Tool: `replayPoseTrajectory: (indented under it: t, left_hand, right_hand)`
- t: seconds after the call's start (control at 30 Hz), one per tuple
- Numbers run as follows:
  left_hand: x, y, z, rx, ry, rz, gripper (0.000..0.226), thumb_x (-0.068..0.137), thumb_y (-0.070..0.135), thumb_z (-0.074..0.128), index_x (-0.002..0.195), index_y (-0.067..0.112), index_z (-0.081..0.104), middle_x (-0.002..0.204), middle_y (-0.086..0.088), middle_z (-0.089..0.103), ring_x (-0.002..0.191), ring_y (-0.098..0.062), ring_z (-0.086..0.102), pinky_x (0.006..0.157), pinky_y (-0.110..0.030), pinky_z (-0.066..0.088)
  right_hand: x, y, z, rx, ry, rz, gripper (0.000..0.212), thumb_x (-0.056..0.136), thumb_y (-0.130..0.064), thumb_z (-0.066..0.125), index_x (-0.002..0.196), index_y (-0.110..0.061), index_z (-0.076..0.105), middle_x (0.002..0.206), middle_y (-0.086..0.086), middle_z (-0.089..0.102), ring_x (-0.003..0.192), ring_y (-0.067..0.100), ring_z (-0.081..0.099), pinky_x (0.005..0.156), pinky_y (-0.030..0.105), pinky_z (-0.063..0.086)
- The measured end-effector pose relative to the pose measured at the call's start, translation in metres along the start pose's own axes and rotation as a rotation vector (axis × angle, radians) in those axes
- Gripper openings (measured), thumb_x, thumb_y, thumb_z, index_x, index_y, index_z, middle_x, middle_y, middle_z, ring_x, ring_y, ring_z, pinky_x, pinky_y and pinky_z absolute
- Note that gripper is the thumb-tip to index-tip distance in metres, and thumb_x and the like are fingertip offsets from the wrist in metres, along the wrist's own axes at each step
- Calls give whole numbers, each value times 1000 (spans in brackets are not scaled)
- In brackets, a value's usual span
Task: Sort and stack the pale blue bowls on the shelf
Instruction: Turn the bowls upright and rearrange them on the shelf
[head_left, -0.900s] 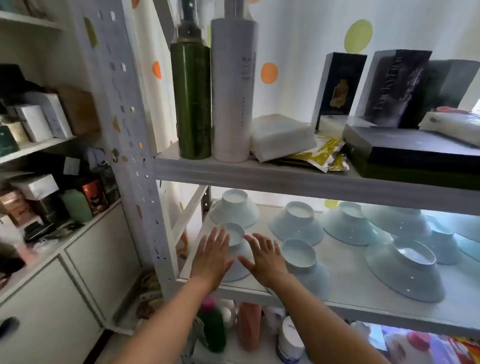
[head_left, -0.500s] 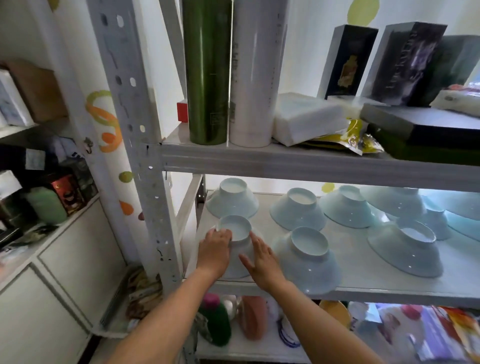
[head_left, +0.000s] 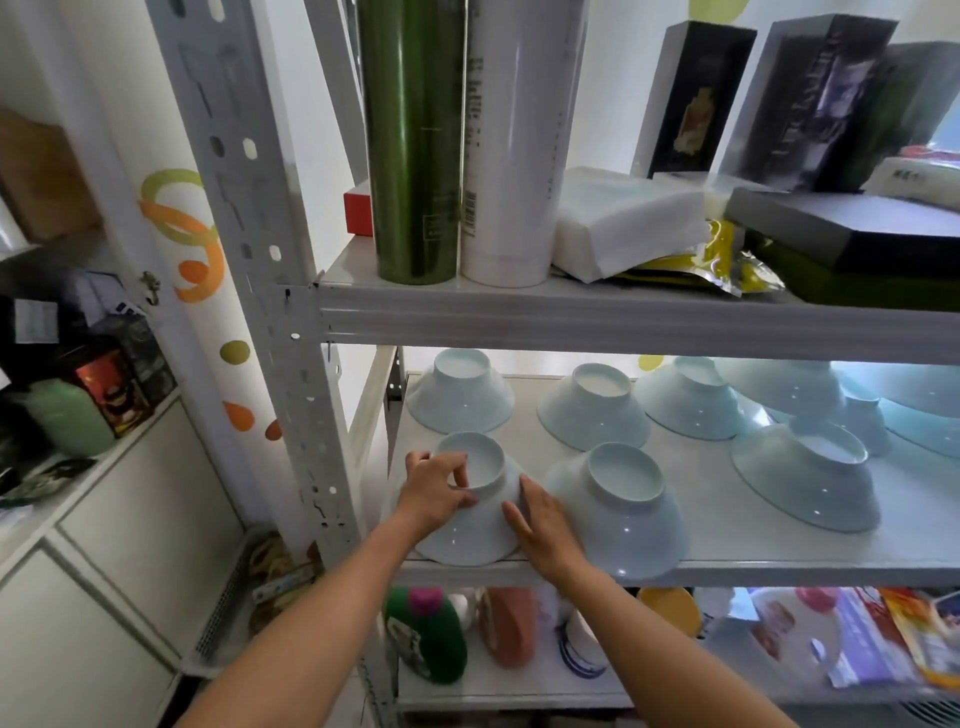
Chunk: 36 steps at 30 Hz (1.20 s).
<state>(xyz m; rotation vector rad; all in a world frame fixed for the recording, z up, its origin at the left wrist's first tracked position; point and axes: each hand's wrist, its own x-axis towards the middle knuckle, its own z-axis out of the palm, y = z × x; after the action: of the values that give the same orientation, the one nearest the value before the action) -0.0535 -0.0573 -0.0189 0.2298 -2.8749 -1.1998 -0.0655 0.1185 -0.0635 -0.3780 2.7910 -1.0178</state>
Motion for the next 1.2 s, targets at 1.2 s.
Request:
replayPoseTrajectory:
  t: [1.2]
  left_hand:
    - [18,40,-39,-630,109,-225,25,94,33,54,81,12,57,97,-6,54,94,-23,47,75,-33,40]
  right_hand:
    - [97,-80,-86,682,229,260,47,90,-39,56,111,3,62,100,14,62,89,28,59,86,40,50]
